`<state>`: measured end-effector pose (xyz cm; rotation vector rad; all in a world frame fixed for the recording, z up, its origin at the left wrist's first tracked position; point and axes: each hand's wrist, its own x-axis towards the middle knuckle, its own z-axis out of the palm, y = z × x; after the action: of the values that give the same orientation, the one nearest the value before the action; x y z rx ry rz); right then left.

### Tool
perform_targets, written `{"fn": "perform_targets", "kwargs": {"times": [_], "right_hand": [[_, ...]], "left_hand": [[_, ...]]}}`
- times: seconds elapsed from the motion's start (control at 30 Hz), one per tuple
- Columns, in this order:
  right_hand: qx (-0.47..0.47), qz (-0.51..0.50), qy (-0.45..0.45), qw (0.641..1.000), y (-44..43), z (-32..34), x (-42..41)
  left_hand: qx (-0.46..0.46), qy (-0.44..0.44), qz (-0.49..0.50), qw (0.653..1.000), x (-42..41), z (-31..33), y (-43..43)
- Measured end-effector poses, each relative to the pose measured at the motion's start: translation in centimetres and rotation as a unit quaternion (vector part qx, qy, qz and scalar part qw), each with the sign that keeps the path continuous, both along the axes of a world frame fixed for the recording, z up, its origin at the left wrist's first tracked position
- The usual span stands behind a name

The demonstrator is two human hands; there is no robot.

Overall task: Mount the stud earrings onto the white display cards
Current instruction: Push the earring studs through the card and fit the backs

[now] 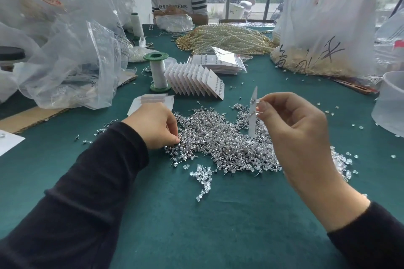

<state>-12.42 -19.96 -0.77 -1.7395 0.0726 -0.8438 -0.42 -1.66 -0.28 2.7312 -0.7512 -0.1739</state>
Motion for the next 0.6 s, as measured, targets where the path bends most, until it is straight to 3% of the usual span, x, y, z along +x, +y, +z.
{"fn": "perform_targets", "kwargs": {"times": [0.07,0.13,0.2,0.27,0.37,0.43,0.53,0.6], "right_hand": [[0.047,0.020,0.018,0.999,-0.1,0.0,0.1],[0.165,0.077,0.052,0.982,-0.3,0.1,0.1],[0.327,0.156,0.089,0.928,-0.5,0.5,0.2],[0.429,0.214,0.125,0.869,-0.7,0.6,0.2],[0.470,0.272,0.179,0.820,-0.3,0.5,0.0],[0.490,0.296,0.206,0.793,0.2,0.5,-0.1],[0.495,0.323,0.226,0.774,0.7,0.5,-0.2],[0.481,0.336,0.230,0.776,0.8,0.4,-0.2]], "left_hand": [[0.002,-0.003,-0.006,1.000,-0.2,0.0,0.0],[-0.014,-0.022,-0.005,1.000,-0.3,0.4,0.1],[-0.092,-0.018,0.005,0.996,-0.3,0.9,0.4],[-0.228,0.070,0.002,0.971,-0.5,1.5,0.5],[-0.364,0.212,-0.048,0.906,-1.5,2.0,0.1],[-0.430,0.260,-0.080,0.861,-2.0,2.0,-0.3],[-0.495,0.263,-0.108,0.821,-2.4,1.9,-0.9],[-0.510,0.231,-0.127,0.819,-2.8,1.7,-1.3]]}}
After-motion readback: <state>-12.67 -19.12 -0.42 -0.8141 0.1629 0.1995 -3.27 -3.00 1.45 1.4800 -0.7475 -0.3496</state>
